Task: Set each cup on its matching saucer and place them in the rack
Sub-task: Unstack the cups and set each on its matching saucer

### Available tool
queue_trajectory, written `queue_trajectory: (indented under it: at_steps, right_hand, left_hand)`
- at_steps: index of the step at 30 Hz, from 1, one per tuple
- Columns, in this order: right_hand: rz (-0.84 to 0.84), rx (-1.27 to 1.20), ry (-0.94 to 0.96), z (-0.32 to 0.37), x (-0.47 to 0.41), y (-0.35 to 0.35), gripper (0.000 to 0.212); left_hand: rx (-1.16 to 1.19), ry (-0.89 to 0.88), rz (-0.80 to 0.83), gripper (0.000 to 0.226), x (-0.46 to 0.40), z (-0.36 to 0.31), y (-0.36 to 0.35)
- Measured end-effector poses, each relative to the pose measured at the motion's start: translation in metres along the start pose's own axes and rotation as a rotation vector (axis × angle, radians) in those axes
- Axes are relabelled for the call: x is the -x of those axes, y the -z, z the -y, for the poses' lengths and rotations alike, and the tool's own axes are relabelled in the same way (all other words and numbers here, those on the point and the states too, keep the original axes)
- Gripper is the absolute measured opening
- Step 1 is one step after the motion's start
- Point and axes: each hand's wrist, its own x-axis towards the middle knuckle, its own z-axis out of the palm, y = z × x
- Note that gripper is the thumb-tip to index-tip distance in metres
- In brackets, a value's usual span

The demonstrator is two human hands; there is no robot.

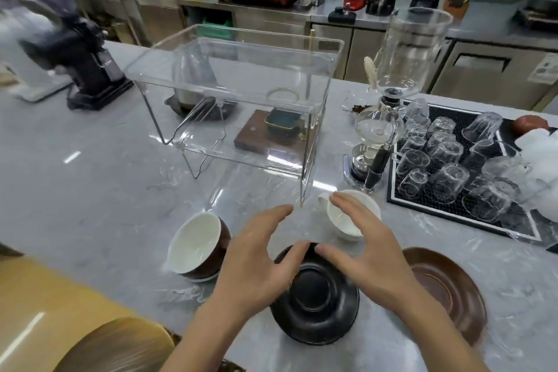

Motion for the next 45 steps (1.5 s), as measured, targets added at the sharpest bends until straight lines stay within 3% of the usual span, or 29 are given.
queue_trajectory:
  at_steps: [13, 24, 32, 38, 42, 45]
  right_hand:
    - [0.182, -0.006, 0.129, 0.041, -0.011, -0.064, 0.059]
    - [0.198, -0.041, 0.046, 0.043, -0.007, -0.095, 0.045]
    - [0.134, -0.126, -0.048, 0.047, -0.002, -0.111, 0.046]
    - [0.102, -0.175, -0.148, 0.052, -0.005, -0.126, 0.032]
    - [0.072, -0.234, -0.174, 0.056, -0.007, -0.132, 0.013]
    - [0.069, -0.283, -0.195, 0.057, -0.009, -0.138, 0.007]
  left_hand:
    - [-0.06, 0.107, -0.215, 0.054, 0.039, 0.044, 0.076]
    - [-0.052, 0.211, -0.145, 0.065, 0.053, 0.093, 0.091]
    - [0.027, 0.271, 0.025, 0.09, 0.049, 0.119, 0.092]
    - [0.15, 0.315, 0.064, 0.108, 0.045, 0.141, 0.091]
    - [0.232, 0.302, 0.095, 0.11, 0.042, 0.152, 0.089]
    - [0.261, 0.286, 0.099, 0.093, 0.037, 0.156, 0.089]
